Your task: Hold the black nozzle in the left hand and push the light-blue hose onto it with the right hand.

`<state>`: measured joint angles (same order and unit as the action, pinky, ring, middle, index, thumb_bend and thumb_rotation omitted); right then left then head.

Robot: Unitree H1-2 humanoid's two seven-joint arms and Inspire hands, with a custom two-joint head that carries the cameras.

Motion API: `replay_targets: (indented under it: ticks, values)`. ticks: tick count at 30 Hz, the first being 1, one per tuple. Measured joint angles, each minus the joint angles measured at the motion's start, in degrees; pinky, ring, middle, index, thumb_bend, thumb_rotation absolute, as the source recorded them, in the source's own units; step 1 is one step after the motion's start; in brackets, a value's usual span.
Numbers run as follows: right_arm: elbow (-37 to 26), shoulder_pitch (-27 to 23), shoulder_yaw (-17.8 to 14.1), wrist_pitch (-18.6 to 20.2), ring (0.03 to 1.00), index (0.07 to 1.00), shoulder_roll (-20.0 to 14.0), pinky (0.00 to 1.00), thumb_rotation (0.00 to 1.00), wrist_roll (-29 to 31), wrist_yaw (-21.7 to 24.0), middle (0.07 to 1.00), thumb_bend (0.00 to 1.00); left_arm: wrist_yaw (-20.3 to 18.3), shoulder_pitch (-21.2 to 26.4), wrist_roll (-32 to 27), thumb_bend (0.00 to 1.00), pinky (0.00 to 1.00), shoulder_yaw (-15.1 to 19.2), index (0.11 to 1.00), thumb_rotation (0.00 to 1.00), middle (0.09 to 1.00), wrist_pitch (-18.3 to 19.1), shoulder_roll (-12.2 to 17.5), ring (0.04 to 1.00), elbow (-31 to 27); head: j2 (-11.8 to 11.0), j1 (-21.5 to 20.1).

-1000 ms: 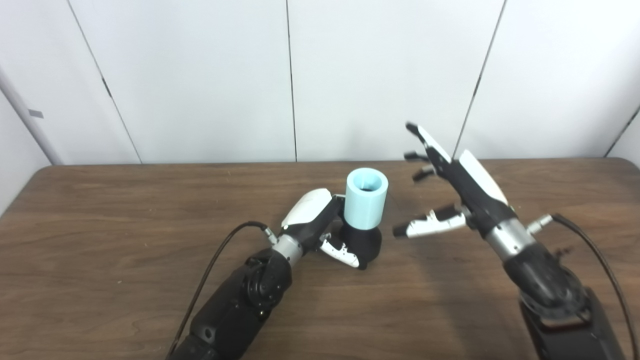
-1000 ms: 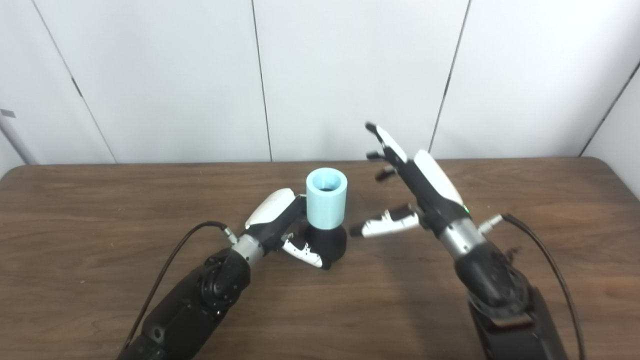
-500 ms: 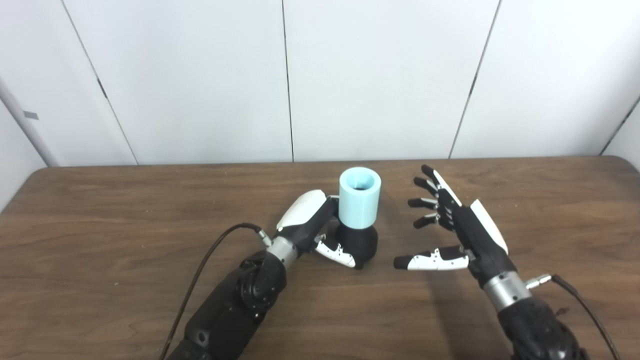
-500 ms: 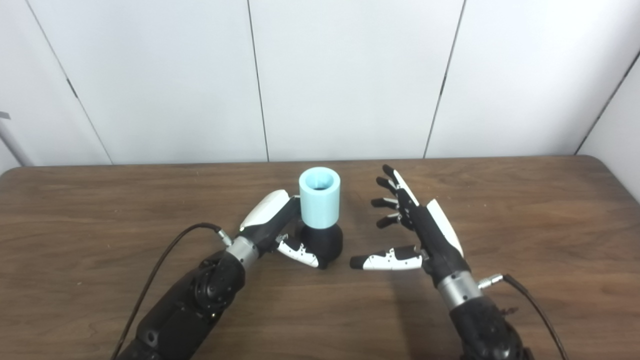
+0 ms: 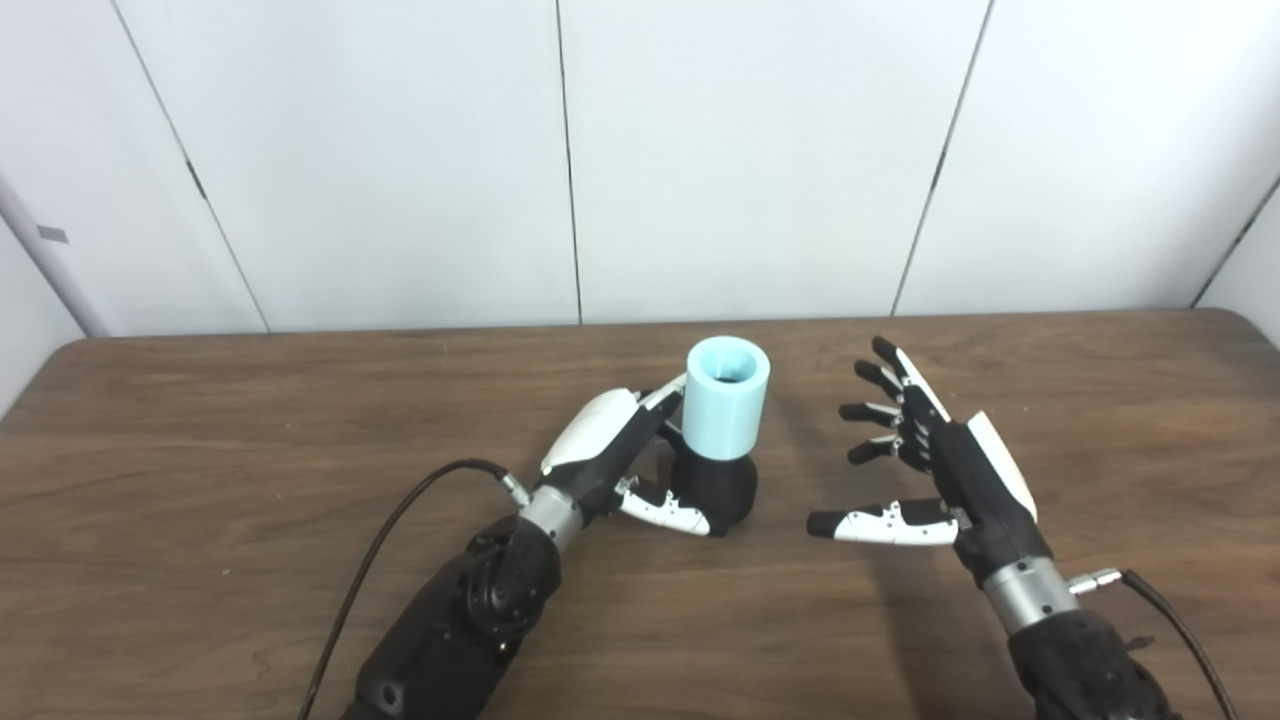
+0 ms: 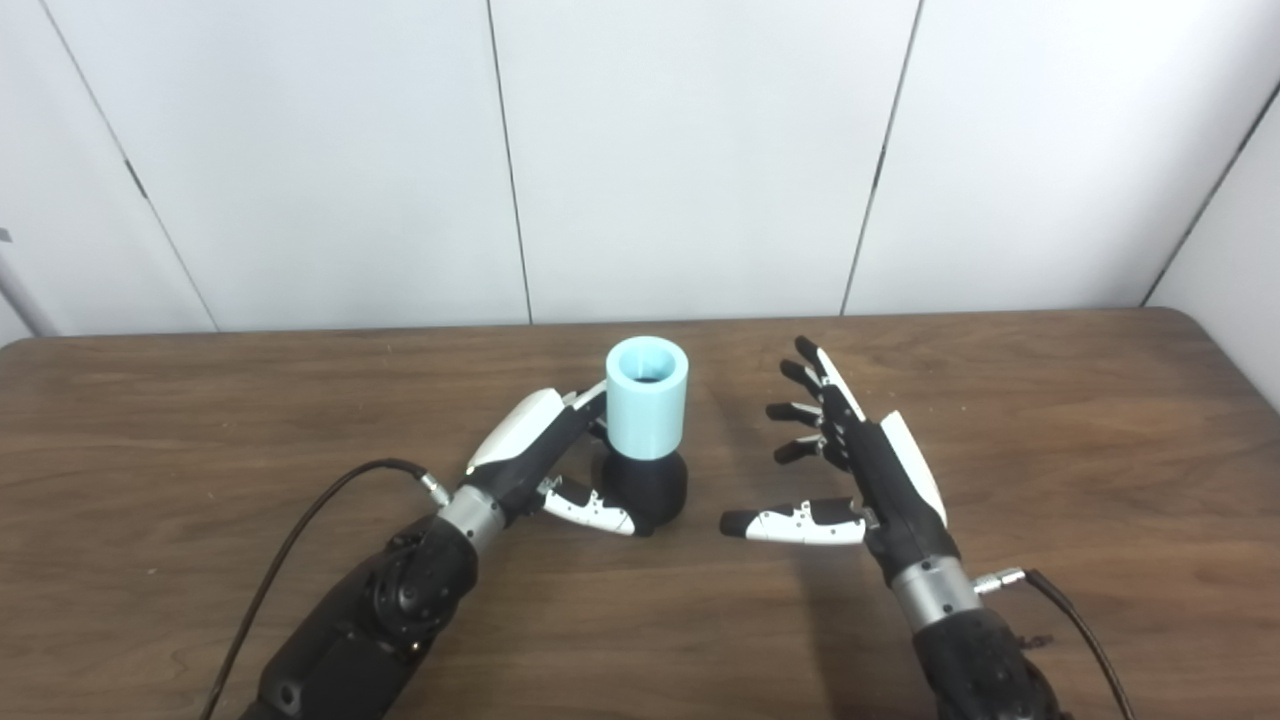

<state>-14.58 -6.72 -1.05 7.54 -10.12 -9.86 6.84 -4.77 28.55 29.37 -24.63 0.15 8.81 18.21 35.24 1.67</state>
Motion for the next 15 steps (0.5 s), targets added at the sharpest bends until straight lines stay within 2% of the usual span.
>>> replay_targets:
  ticks: [8,10,12,14,15]
  values:
    - [0.5,0.5,0.1,-0.9,0.795,0.983,0.9,0.59,0.1,0.4,-0.4,0.932,0.81,-1.0,-1.4,-0.2,0.99,0.99,1.4,0.937,0.22,0.923,0.0,0.3,0.937,-1.7,0.1,-0.2]
    - [0.5,0.5,0.0,-0.9,0.792,0.982,0.9,0.59,0.09,0.5,-0.4,0.93,0.81,-1.5,-2.2,-0.4,0.93,0.95,2.5,0.918,0.19,0.908,0.1,0.5,0.92,-2.9,0.1,-0.1]
    - [0.5,0.7,-0.1,-1.0,0.79,0.982,0.8,0.59,0.09,0.5,-0.4,0.93,0.81,-1.4,-4.0,-0.9,0.79,0.81,4.5,0.843,0.14,0.824,0.2,0.8,0.827,-4.5,0.0,0.1]
    - [0.4,0.9,-0.2,-1.1,0.787,0.981,0.8,0.59,0.08,0.4,-0.5,0.929,0.81,-0.6,-6.8,-2.2,0.7,0.68,8.2,0.767,0.08,0.745,1.2,0.7,0.732,-7.4,0.1,0.1]
    - [0.4,1.0,-0.3,-1.1,0.786,0.981,0.7,0.59,0.07,0.4,-0.5,0.929,0.81,0.2,-8.3,-2.7,0.69,0.65,10.5,0.747,0.05,0.721,1.9,0.5,0.707,-9.3,0.0,0.1]
